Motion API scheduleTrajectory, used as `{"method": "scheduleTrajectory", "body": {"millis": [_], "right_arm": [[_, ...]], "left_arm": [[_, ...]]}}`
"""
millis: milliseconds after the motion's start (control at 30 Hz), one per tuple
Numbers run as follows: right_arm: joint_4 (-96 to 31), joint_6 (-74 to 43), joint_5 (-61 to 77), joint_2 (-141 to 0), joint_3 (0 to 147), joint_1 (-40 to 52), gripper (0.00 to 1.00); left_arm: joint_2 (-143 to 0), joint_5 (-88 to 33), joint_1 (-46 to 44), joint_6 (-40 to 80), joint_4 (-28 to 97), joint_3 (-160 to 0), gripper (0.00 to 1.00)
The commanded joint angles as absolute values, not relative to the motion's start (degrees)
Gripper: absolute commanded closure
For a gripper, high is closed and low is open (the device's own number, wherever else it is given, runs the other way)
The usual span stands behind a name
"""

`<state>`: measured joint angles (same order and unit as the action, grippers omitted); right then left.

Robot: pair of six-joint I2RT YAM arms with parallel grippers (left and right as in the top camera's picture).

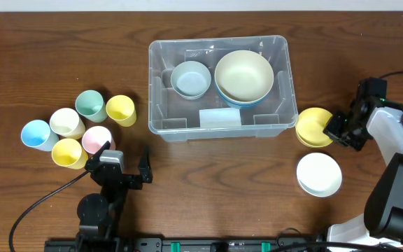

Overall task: Pack container
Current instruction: 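Grasp the yellow bowl rim with the right gripper and lift it, then lower the yellow bowl into the grey bowl and open right gripper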

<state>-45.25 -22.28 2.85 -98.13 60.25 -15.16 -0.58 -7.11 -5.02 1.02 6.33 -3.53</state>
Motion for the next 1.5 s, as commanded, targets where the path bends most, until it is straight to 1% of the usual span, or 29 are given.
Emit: {"method": "scheduleTrajectory", "body": {"millis": [0,300,400,500,633,767,900,1033,1133,1267,1467], "right_arm": [[-46.7,-22.2,-0.2,-97.2,65.0,-16.3,0.99],[-62.7,-22.1,1.6,-97.0,87.4,-16.2,0.99],[-67.2,-20.2,4.4,-97.0,95.4,-15.3,0.99],[-70.4,-16.4,9.1,-97.0,102.5,-13.4,0.97],[-72.7,-12.4,12.5,-97.0,109.2,-7.5,0.95],[-71.3,-11.4,12.9,-97.0,111.2,3.0,0.94],[-65.9,-11.7,10.7,-97.5,111.2,15.9,0.94],[-59.9,-13.4,2.4,-99.0,111.2,27.4,0.91],[-56.5,-14.2,-3.8,-101.5,111.2,33.6,0.90],[-53.5,-15.7,-7.6,-106.0,111.2,37.5,0.90],[-48.8,-17.3,-7.3,-113.5,111.2,37.2,0.90]], "left_arm": [[-0.2,-6.9,-4.8,0.0,6.9,-1.8,0.02],[-0.2,-6.9,-4.8,0.0,6.9,-1.8,0.02],[-0.2,-6.9,-4.8,0.0,6.9,-1.8,0.02],[-0.2,-6.9,-4.8,0.0,6.9,-1.8,0.02],[-0.2,-6.9,-4.8,0.0,6.9,-1.8,0.02],[-0.2,-6.9,-4.8,0.0,6.9,-1.8,0.02],[-0.2,-6.9,-4.8,0.0,6.9,-1.8,0.02],[-0.2,-6.9,-4.8,0.0,6.9,-1.8,0.02],[-0.2,-6.9,-4.8,0.0,6.9,-1.8,0.02],[-0.2,-6.9,-4.8,0.0,6.9,-1.8,0.02],[-0.2,-6.9,-4.8,0.0,6.9,-1.8,0.02]]}}
